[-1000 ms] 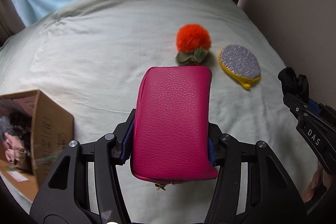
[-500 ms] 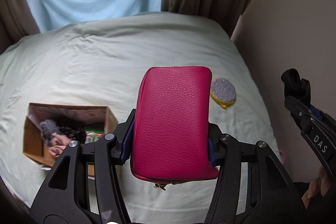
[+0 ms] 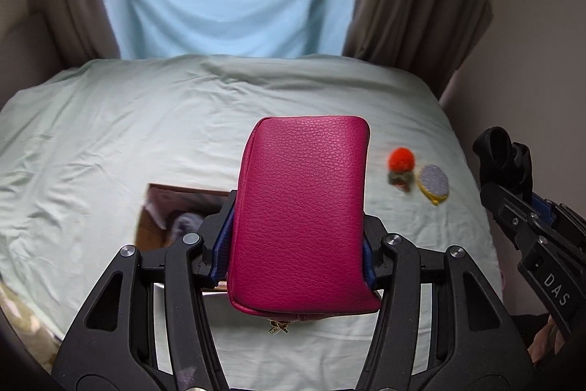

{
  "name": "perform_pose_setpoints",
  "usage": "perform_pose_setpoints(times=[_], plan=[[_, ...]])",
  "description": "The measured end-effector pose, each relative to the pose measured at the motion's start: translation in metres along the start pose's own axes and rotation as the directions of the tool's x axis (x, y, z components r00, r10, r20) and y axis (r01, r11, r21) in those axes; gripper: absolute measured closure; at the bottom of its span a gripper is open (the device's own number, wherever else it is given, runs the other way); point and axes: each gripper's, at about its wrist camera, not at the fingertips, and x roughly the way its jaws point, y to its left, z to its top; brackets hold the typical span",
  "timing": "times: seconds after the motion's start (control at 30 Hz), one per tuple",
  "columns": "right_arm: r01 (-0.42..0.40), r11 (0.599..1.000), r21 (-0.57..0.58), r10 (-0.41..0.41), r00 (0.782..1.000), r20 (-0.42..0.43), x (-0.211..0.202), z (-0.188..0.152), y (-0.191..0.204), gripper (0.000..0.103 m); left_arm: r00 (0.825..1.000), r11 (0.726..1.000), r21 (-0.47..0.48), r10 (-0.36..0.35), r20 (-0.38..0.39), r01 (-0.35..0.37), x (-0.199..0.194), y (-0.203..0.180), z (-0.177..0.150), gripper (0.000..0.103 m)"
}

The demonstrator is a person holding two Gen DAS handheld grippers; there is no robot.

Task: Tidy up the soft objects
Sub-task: 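Lift and carry the pink pouch with the left gripper while the right carries the scrunchie to the box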

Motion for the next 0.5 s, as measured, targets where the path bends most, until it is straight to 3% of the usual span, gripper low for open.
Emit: perform_pose_setpoints(times=[0.27, 0.5], plan=[[-0.087, 0.995, -0.043, 0.084, 0.995, -0.056, 0.035, -0.004, 0.095, 0.076, 0.998, 0.997, -0.044, 0.064, -0.026, -0.065, 0.003, 0.097, -0.006, 0.052], [-0.074, 0.996, -0.056, 0.068, 0.992, -0.108, 0.072, -0.014, 0.147, 0.076, 0.995, 0.996, -0.049, 0.073, -0.074, -0.077, 0.023, 0.162, -0.016, 0.052]])
